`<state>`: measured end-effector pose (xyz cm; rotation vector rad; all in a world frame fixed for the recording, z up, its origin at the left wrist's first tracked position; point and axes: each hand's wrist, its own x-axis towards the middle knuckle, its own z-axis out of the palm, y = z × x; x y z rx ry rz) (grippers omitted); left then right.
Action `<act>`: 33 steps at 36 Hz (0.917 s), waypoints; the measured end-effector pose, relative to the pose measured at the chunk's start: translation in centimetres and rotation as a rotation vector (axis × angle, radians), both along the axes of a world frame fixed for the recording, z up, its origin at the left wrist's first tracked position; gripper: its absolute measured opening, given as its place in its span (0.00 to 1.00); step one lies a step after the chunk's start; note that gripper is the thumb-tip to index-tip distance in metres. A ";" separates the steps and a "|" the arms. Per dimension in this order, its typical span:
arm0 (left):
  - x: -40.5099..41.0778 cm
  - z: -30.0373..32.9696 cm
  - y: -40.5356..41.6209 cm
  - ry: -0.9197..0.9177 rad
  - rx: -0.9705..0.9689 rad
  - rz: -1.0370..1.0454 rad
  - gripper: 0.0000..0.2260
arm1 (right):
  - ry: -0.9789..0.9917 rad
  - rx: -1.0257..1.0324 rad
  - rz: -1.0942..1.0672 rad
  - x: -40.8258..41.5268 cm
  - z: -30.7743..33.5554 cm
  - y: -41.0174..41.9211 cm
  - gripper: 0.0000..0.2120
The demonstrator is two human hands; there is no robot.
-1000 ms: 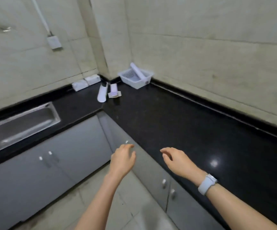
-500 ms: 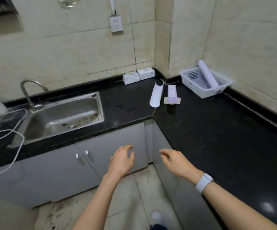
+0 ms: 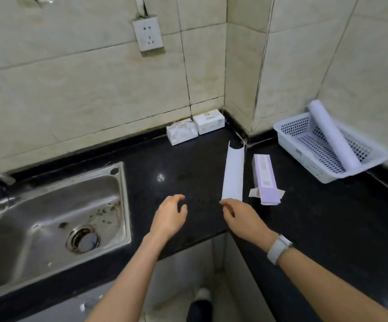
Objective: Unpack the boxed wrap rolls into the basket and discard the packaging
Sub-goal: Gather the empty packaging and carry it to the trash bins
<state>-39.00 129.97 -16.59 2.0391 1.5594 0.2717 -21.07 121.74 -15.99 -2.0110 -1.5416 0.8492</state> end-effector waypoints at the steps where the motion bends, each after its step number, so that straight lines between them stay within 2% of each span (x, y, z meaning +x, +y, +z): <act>1: 0.5 -0.4 1.9 -0.002 -0.002 -0.003 0.17 | -0.011 0.011 -0.001 0.3 -0.3 1.7 0.16; 8: 4.2 -3.4 16.9 0.011 -0.009 -0.053 0.20 | -0.128 0.002 0.006 1.7 -3.8 16.0 0.19; 14: 6.8 -6.0 28.6 0.102 0.037 -0.093 0.23 | -0.318 -0.241 0.130 2.4 -8.8 26.8 0.29; 19: 9.3 -7.4 35.9 0.214 0.071 -0.096 0.28 | -0.406 -0.469 0.159 3.7 -13.3 30.2 0.40; 23: 10.8 -8.7 39.6 0.232 0.145 -0.088 0.28 | -0.448 -0.453 0.168 3.8 -14.7 30.5 0.42; 26: 11.4 -9.9 40.6 0.245 0.223 -0.109 0.23 | -0.418 -0.447 0.165 3.8 -14.9 30.5 0.42; 30: 11.5 -10.9 40.2 0.168 0.345 -0.116 0.10 | -0.391 -0.446 0.162 4.0 -15.1 30.3 0.42; 33: 10.8 -11.1 39.0 0.098 0.408 -0.108 0.08 | -0.382 -0.445 0.157 4.3 -15.1 30.3 0.42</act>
